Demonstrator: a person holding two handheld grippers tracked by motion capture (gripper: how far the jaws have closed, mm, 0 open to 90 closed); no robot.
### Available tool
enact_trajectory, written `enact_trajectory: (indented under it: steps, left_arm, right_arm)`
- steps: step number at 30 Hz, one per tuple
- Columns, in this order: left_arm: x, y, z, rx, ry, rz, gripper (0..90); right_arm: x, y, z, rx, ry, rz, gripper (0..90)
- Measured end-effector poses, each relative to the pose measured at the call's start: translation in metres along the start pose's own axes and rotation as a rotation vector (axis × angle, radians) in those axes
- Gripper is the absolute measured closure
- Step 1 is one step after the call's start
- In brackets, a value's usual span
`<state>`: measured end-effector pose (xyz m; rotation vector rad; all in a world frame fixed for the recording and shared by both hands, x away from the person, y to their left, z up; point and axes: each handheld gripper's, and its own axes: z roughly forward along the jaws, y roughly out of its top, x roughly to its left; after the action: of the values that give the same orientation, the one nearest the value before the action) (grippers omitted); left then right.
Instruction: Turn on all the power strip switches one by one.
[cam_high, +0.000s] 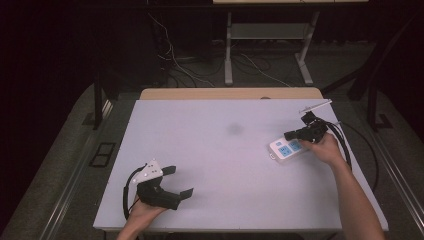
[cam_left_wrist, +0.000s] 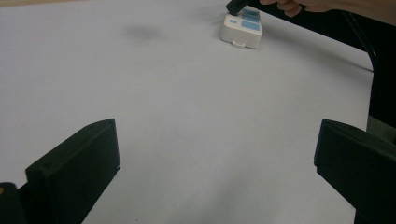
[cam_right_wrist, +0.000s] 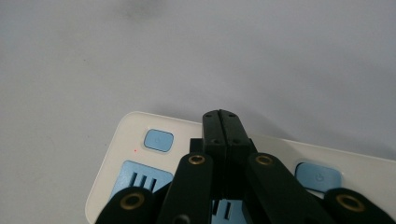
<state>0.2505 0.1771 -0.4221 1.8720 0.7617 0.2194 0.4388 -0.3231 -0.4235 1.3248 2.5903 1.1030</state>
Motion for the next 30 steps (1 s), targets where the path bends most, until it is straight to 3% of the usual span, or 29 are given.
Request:
enact_trajectory:
  steps: [4,10,18,30]
  left_arm:
    - [0.000,0.000,-0.001,-0.002,-0.001,0.001,0.0]
    - [0.002,0.000,0.001,0.000,-0.002,-0.006,0.0]
    - [0.001,0.000,0.001,-0.002,-0.004,-0.010,0.0]
    - [0.001,0.000,0.001,-0.003,-0.004,-0.012,0.0]
  right_arm:
    - [-0.001,-0.003,0.000,-0.020,0.008,0.007,90.0]
    - [0.004,0.000,-0.001,-0.001,-0.020,-0.025,90.0]
    - [0.007,0.004,-0.003,0.020,-0.013,-0.030,90.0]
    - [0.008,0.018,-0.027,-0.005,-0.032,-0.051,90.0]
